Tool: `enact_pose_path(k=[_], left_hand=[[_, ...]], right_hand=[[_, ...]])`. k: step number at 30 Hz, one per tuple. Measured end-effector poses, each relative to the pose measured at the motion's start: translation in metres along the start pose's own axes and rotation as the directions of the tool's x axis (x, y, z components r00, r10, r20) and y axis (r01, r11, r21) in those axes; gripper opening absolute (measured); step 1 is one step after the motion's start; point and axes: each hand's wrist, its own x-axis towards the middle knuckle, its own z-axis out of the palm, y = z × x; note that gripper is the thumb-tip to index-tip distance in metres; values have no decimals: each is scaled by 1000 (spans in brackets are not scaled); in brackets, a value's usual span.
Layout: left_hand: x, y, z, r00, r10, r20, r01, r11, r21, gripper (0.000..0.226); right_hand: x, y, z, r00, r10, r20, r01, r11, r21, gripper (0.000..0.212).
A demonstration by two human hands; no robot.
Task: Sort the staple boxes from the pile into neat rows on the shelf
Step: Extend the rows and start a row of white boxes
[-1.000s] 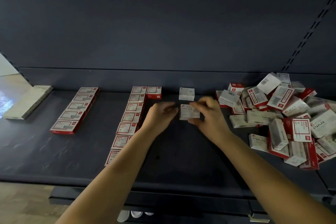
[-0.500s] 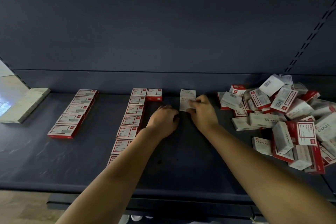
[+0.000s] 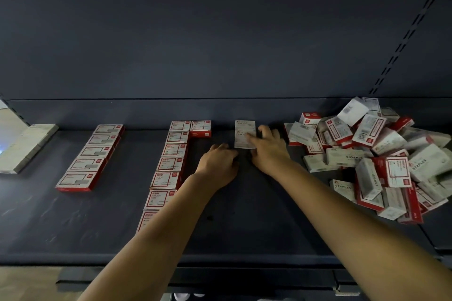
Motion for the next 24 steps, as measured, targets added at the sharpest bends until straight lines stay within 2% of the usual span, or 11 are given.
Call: enact_pose_path(k=[1, 4, 6, 11, 15, 19, 22, 24], left_hand=[[0, 4, 1, 1000, 12, -23, -12, 1000, -7, 31], [3, 24, 2, 993, 57, -107, -58, 998, -6, 31], [8, 42, 1, 990, 86, -115, -85, 996, 15, 30], [28, 83, -2, 964, 220, -148, -204, 972, 115, 27], [39, 90, 2, 952, 257, -166, -237, 962, 133, 28], [36, 79, 9, 962, 256, -98, -229, 946, 228, 25], [34, 72, 9, 971, 226, -81, -215, 969, 125, 28], [32, 71, 7, 974, 156, -161, -175, 978, -111, 36]], right_hand=[[-5, 4, -1, 1000, 2, -26, -1, 999, 40, 51], [-23, 20, -7, 966, -5, -258, 56, 980, 189, 45], [-29, 37, -16, 942, 43, -332, 26, 979, 201, 42], [-24, 75, -34, 953, 192, -235, -177, 981, 81, 46], [-12, 86, -31, 951, 287, -114, -281, 958, 63, 42], [-2, 93, -31, 948, 303, -95, -298, 952, 63, 45], [-3, 94, -33, 958, 268, -99, -260, 961, 92, 42], [-7, 92, -34, 961, 245, -127, -220, 958, 183, 46]])
